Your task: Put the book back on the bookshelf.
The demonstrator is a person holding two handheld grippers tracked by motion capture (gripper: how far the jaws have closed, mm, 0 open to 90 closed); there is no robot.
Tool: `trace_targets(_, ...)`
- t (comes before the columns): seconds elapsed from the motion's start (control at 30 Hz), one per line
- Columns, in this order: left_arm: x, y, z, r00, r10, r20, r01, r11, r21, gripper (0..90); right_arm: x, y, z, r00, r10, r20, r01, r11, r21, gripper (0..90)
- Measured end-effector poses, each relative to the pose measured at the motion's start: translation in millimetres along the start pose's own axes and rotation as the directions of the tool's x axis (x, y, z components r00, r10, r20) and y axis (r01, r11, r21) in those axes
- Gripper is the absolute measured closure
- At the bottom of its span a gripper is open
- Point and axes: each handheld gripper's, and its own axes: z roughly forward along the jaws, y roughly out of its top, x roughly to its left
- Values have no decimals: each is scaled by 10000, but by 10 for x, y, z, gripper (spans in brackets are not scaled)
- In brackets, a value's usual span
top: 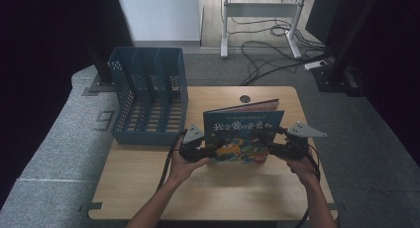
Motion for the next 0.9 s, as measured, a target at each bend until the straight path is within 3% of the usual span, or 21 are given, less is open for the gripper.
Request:
trace_targets(0.2, -19, -10, -22, 10000, 42, 11, -42, 10000, -14, 447, 131, 91, 109, 9988, -390, -280, 394, 9991, 145, 303)
trace_targets(0.27, -16, -13, -33, 10000, 22, -43, -22, 10000, -36, 447, 161, 122, 142, 9989, -427, -167, 431, 9988, 231, 280)
trace_targets(0.5, 4, -24, -70, 10000, -19, -55, 18, 9999, -100, 451, 156, 147, 206, 9989, -302, -350, 308, 9994, 163, 267)
trace_targets(0.9, 119, -25, -135, 9996, -264, -88, 263, 9995, -157, 439, 208, 167, 323, 9951, -748, -639, 736, 9971, -215, 294)
